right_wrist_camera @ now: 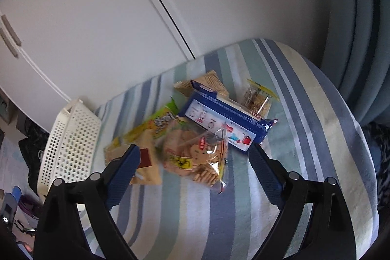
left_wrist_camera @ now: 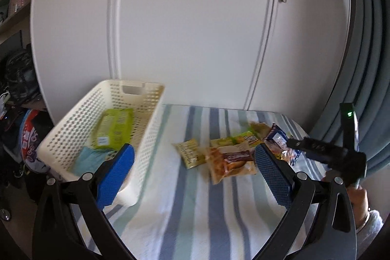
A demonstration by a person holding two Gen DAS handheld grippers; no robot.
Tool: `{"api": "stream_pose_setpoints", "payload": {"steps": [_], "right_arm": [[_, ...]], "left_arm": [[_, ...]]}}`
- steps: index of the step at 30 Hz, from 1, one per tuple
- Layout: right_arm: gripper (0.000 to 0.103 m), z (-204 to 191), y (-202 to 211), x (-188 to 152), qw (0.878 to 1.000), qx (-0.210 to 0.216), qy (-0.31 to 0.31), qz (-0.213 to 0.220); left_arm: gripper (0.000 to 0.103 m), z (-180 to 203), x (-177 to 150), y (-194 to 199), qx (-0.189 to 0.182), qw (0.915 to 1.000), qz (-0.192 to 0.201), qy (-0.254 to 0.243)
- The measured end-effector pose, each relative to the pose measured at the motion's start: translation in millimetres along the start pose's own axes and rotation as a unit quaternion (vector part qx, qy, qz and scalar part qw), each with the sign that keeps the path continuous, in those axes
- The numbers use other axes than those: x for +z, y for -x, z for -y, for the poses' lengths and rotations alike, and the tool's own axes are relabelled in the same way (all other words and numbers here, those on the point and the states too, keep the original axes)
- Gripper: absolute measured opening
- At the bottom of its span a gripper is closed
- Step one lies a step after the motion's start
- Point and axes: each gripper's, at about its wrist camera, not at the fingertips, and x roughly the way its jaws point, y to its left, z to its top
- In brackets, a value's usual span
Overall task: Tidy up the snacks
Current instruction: 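Move the right tool to the clear cookie bag with yellow label, then grasp the brown-wrapped pastry bag with the left tool while the right tool grips the cookie bag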
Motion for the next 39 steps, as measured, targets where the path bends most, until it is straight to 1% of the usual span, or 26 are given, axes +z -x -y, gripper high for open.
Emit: {"api": "stream_pose_setpoints", "payload": {"steps": [2,4,7,9,11,16,21,24,25,27,28,29,33,39], "right_arm": [[0.091,-2,-10,1,1.000,-0.007,-0.001,-0.010],[0.091,-3,-22,3,1.000,-0.004,-0.010,-0.026],[0.091,-6,-37,3,0.999,0.000,-0.020,-0.041],[0.091,-12,-47,3,0.999,-0.004,-0.016,-0.045],[0.091,-19,-52,3,0.999,-0.020,-0.001,-0.043],[0.091,-26,-61,-1,0.998,-0.036,0.011,-0.052],[0.093,-43,-72,-4,0.993,-0.076,0.054,-0.071],[0.093,-40,-88,-6,0.987,-0.107,0.048,-0.108],[0.093,-38,-91,-5,0.987,-0.109,0.043,-0.113],[0.090,-38,-90,-4,0.986,-0.112,0.043,-0.112],[0.085,-38,-90,-5,0.986,-0.112,0.046,-0.111],[0.084,-39,-88,-6,0.987,-0.111,0.048,-0.110],[0.081,-28,-76,-11,0.987,-0.103,0.041,-0.117],[0.080,-3,-55,-18,0.988,-0.093,0.034,-0.116]], "left_arm": [[0.100,7,3,-10,-0.008,0.9999,-0.008,0.000],[0.100,11,7,-19,-0.016,0.9998,-0.015,0.003],[0.100,8,11,-31,-0.015,0.9996,-0.019,0.009],[0.100,4,11,-36,-0.015,0.9996,-0.020,0.014],[0.100,-1,9,-40,-0.013,0.9995,-0.023,0.020],[0.100,-15,4,-50,-0.007,0.9988,-0.035,0.033],[0.100,-21,1,-57,-0.004,0.9984,-0.041,0.038],[0.100,-21,0,-59,-0.003,0.9985,-0.043,0.032],[0.100,-21,0,-59,-0.002,0.9986,-0.045,0.030],[0.100,-21,-1,-61,-0.003,0.9985,-0.046,0.028],[0.100,-21,-1,-63,-0.002,0.9985,-0.048,0.026],[0.100,-21,-2,-64,-0.001,0.9984,-0.050,0.025],[0.100,-19,-5,-68,0.000,0.9981,-0.058,0.021],[0.100,-9,-8,-72,0.000,0.9979,-0.065,0.003]]}}
